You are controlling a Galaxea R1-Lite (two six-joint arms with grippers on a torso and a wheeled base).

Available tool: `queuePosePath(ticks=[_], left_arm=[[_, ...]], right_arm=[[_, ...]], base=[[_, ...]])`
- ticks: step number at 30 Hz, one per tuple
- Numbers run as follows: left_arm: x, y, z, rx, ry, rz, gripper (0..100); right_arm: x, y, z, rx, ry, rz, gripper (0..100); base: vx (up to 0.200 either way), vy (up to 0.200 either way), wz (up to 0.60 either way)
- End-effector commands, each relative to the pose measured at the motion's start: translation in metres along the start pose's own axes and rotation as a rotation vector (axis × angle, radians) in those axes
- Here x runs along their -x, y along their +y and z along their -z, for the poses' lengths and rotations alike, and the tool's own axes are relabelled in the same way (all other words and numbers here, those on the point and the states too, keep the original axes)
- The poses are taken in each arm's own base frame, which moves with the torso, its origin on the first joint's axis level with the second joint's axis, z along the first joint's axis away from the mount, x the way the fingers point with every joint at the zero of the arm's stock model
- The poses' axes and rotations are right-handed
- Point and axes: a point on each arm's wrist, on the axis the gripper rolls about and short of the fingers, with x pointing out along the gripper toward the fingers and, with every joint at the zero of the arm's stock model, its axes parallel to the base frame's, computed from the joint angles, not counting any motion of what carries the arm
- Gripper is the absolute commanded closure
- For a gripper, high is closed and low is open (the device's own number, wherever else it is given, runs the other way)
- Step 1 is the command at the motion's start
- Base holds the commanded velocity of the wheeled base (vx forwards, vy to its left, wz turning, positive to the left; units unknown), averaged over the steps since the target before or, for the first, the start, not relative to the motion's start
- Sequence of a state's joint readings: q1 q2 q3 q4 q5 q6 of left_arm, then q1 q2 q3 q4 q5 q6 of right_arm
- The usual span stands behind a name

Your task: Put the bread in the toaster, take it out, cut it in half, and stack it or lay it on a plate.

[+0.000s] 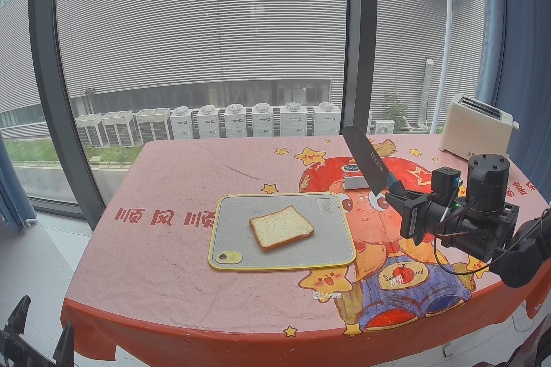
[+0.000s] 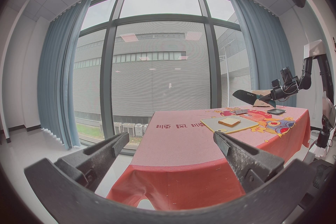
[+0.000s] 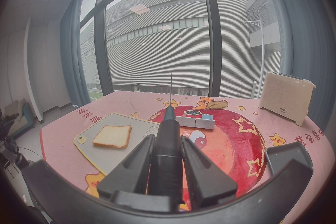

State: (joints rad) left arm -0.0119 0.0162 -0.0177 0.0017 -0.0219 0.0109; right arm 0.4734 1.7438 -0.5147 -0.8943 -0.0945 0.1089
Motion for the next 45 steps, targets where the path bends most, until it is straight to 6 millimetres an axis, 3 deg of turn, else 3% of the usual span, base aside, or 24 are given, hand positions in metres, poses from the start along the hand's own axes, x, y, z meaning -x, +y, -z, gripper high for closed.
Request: queuePosePath(ticks=[1,10,32,40,45], left_arm=[[-0.001,0.0,0.005,0.0,0.009,0.002,0],[-0.001,0.0,0.005,0.0,0.009,0.002,0],[-0.001,0.0,0.005,0.0,0.009,0.0,0],[-0.001,0.0,0.005,0.0,0.009,0.002,0],[-0.001,0.0,0.005,0.0,0.009,0.002,0]], right_arm=[[0.01,0.007,-0.001,0.011,-0.012,-0.031,100],[0.014,0.009,0.004,0.06,0.0,-0.041,100],[0.036,0.037,0.017,0.14,0.016,-0.102,100],[0.032,0.043,0.004,0.142,-0.026,-0.131,100],[0.028,0.056,-0.015,0.142,-0.057,-0.179,100]], base=[[0.0,0.0,0.0],[0.0,0.0,0.0],[0.0,0.0,0.0],[0.0,0.0,0.0],[0.0,0.0,0.0]])
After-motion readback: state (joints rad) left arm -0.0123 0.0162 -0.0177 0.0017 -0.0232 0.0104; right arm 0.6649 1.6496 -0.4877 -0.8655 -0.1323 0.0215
